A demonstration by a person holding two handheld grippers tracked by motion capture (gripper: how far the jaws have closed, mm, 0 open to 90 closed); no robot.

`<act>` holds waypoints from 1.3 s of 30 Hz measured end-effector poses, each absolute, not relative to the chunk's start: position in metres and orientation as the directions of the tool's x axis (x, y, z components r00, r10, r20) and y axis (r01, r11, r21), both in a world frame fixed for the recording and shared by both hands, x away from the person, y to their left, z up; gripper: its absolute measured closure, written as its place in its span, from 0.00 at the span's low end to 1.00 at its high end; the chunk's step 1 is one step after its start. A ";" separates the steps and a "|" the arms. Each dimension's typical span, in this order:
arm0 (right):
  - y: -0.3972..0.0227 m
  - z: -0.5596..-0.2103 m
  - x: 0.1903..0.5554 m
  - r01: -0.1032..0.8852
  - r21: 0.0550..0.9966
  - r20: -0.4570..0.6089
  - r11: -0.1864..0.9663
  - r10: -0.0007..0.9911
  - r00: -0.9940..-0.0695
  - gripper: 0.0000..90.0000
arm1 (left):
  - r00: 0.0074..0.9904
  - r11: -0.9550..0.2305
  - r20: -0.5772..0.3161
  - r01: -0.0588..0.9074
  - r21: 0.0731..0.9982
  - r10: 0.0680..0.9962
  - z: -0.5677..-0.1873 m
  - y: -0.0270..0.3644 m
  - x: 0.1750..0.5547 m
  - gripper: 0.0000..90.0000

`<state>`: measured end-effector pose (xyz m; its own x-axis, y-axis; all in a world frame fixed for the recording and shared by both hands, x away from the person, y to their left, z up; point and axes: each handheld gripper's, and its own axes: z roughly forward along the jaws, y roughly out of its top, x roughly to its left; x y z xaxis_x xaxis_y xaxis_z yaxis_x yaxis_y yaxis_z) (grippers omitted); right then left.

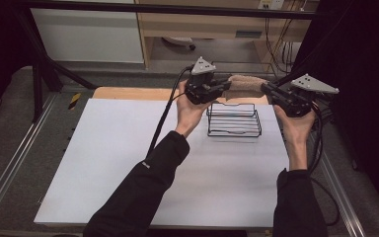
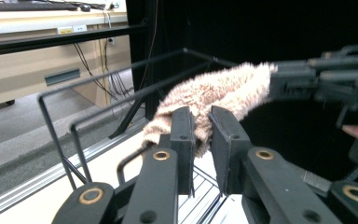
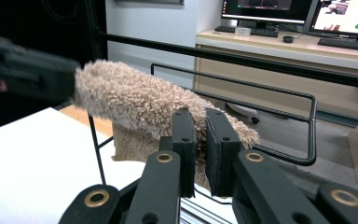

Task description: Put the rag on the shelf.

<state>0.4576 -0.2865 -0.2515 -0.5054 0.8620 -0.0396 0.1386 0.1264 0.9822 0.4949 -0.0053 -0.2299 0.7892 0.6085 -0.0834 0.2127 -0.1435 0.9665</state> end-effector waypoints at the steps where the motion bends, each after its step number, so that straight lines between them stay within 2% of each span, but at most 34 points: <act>1: -0.287 -0.252 0.458 0.137 0.982 -0.040 0.127 0.861 -0.507 0.93 | 0.785 -0.134 -0.089 0.214 0.968 0.613 -0.227 -0.004 0.496 0.87; 9: -0.287 -0.256 0.457 0.126 0.982 -0.054 0.138 0.856 -0.514 0.93 | 0.748 -0.103 -0.130 0.257 0.961 0.651 -0.212 -0.009 0.510 0.88; 15: -0.288 -0.257 0.457 0.117 0.982 -0.068 0.150 0.850 -0.523 0.93 | 0.759 -0.111 -0.161 0.294 0.949 0.630 -0.215 -0.019 0.520 0.92; 22: -0.290 -0.259 0.457 0.126 0.981 -0.060 0.148 0.845 -0.531 0.89 | 0.799 -0.180 -0.128 0.284 0.942 0.588 -0.226 -0.022 0.512 0.96; 36: -0.293 -0.262 0.452 0.154 0.980 -0.021 0.126 0.834 -0.552 0.72 | 0.810 -0.231 -0.094 0.274 0.934 0.579 -0.244 -0.022 0.506 0.98; 39: -0.293 -0.261 0.451 0.153 0.982 -0.007 0.110 0.833 -0.553 0.74 | 0.813 -0.248 -0.076 0.264 0.932 0.577 -0.247 -0.022 0.505 0.99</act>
